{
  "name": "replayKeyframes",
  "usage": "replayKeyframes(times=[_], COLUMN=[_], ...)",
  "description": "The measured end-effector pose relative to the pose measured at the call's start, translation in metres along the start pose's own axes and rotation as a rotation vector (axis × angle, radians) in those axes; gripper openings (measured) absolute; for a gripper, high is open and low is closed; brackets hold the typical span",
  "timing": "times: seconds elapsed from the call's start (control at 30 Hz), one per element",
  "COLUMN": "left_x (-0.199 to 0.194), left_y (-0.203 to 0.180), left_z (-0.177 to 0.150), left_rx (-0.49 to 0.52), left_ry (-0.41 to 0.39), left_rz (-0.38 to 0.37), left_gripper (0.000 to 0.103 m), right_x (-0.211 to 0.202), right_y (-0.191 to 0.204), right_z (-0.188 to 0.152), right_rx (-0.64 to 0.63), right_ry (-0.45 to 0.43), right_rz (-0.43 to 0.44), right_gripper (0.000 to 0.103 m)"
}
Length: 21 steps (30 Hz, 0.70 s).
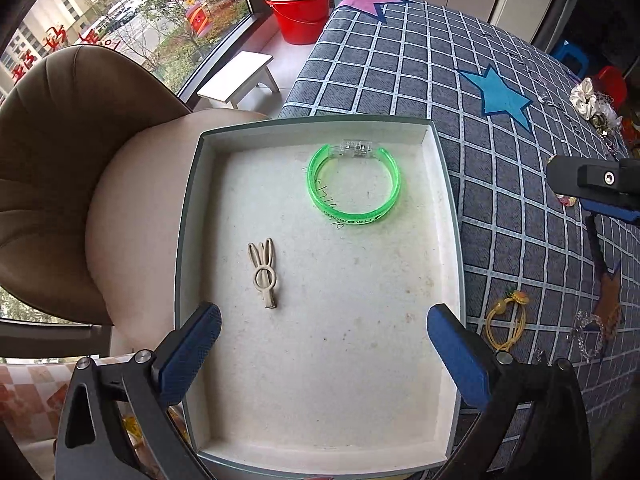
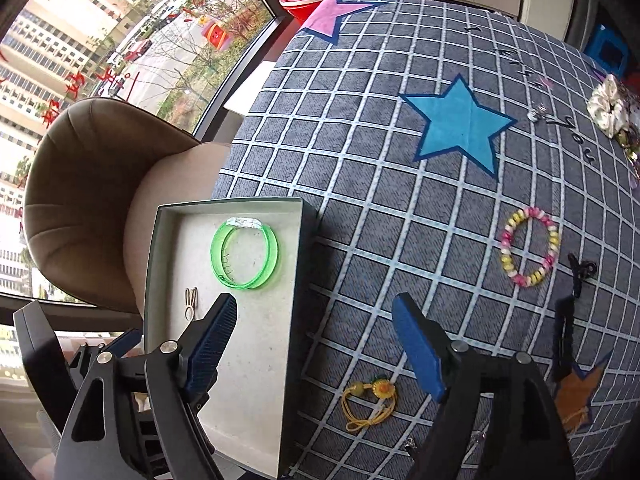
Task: Organize jewelry
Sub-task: 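Withdraw both open tools from the tray back over the table, then grasp the pink-yellow beaded bracelet with the left tool while the right tool grasps the brown braided bracelet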
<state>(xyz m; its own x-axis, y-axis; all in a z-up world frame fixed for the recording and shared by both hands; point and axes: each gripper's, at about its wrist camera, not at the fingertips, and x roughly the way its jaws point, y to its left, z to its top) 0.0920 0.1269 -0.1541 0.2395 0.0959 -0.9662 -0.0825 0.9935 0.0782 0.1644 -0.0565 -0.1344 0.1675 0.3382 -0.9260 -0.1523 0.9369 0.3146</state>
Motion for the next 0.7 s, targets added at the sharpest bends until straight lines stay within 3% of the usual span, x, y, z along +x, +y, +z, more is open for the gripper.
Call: replayKeyframes(times=[0.2,0.23,0.3,0.53,0.7], left_x=[-0.005,-0.006,-0.007,-0.018,-0.012], left_y=[-0.033,-0.039,-0.052,-0.095,-0.122], left_z=[0.004,0.004,0.004,0.006,0.015], left_rx=[0.085,0.094,0.123,0.195,0.207], left_ry=[0.012,0.017,0.033,0.035,0.062], left_rz=[0.01,0.006,-0.022,-0.048,-0.073], left_gripper=[0.103,0.103,0.103,0.103,0.103], right_x=[-0.037,-0.043,-0.056,-0.089,-0.098], right_y=[-0.06,-0.07,-0.089,-0.154,-0.196], right_z=[-0.036,-0.042,-0.056,-0.094,-0.118], right_rx=[0.128,0.148,0.189,0.341,0.429], right_ry=[-0.045,-0.051,-0.071,-0.108,-0.062], right_rz=[-0.022,-0.028,-0.037,-0.059,-0.091], right_gripper=[0.088,0.097,0.103,0.103,0.103])
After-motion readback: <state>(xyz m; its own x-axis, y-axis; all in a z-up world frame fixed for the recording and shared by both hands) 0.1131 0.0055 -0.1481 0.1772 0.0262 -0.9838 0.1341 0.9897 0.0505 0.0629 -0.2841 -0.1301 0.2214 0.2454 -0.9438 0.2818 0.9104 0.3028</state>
